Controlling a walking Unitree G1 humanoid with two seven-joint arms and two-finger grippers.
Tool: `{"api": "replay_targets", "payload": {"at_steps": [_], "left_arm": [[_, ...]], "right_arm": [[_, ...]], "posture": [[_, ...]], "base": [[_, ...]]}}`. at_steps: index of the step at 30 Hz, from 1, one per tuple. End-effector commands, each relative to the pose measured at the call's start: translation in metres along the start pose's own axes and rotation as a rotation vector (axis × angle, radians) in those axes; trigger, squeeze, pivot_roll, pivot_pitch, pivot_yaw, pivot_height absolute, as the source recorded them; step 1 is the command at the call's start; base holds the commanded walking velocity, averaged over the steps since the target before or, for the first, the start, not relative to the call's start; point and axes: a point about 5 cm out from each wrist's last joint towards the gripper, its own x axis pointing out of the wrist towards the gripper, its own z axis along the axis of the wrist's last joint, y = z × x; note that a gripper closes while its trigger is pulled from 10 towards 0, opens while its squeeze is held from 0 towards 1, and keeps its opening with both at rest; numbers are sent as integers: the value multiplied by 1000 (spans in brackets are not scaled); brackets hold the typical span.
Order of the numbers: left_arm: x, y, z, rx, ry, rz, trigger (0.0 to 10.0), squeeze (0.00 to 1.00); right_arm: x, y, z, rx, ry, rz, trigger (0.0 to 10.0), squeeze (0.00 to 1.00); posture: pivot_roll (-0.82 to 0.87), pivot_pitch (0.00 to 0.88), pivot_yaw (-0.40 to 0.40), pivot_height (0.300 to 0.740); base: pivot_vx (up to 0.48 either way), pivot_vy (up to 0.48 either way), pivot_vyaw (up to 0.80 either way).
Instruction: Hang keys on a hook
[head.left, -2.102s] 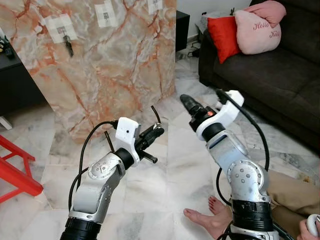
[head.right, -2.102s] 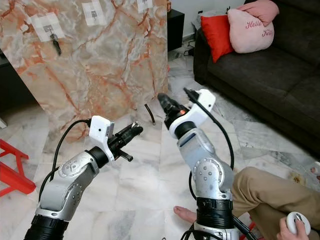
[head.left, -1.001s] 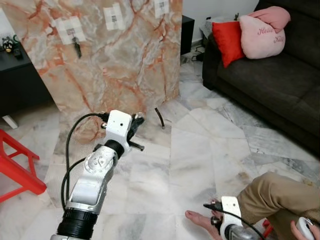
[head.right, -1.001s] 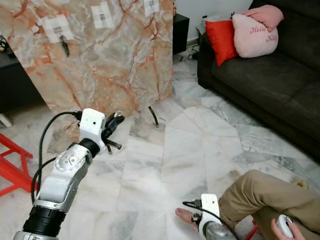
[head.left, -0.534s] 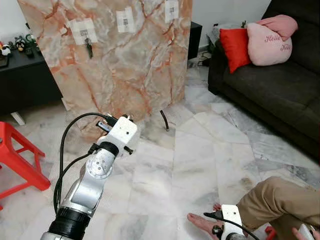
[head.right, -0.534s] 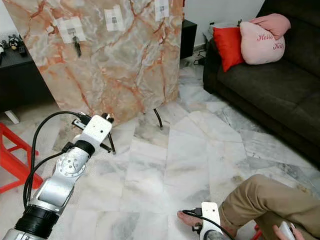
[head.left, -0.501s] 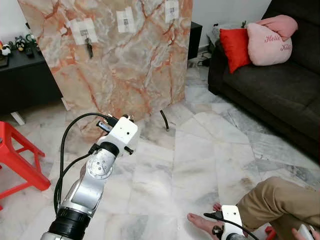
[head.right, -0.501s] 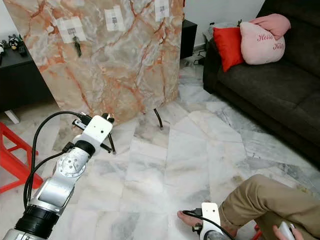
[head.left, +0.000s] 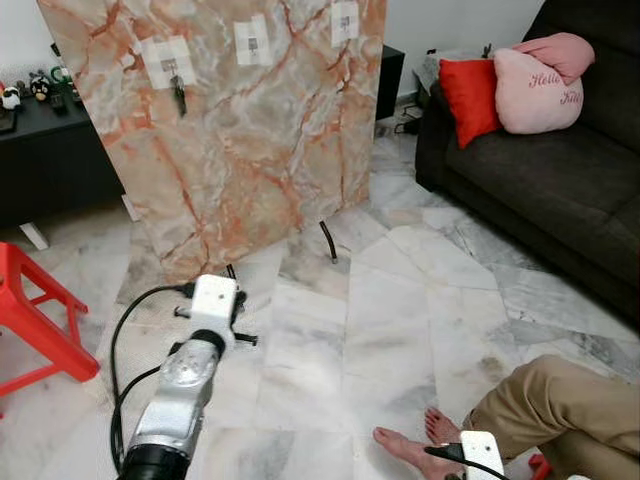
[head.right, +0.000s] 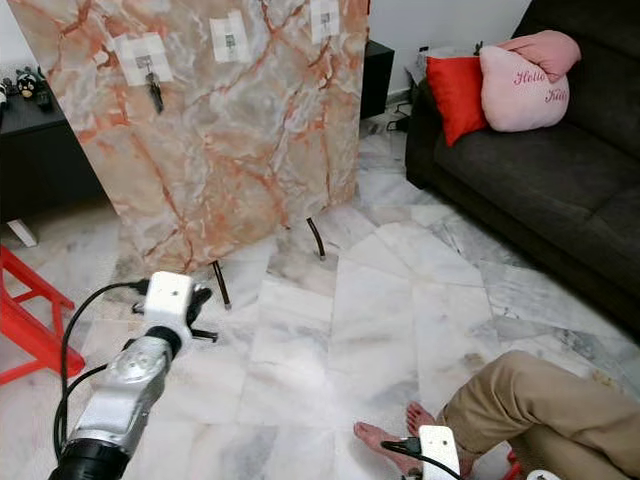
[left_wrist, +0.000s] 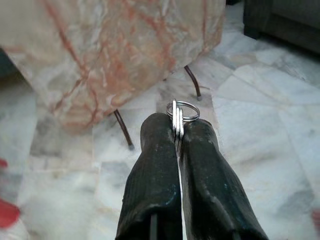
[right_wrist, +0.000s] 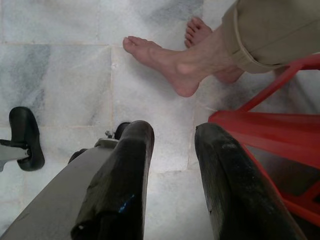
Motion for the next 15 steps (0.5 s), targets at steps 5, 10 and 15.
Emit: {"api": "replay_targets", "payload": {"at_steps": [5,10,15], "left_arm": [[-4,1,-26,-112,73,-1,10000,0],[-4,-2,-27,-126,67,-8,10000,0],[-4,0,-26,-130,55,4,10000,0]], "right_arm": [[0,5,-6,7,12,-7,10000,0],[0,5,-8,59,6,-20,10000,0],[-1,3,-9,75,6,-28,10000,0]], "posture": [[-56,0,-18,740],[-48,0,-13,740],[-43,0,-15,740]], "base": [[0,0,0],[296,0,0],[364,0,0]]}}
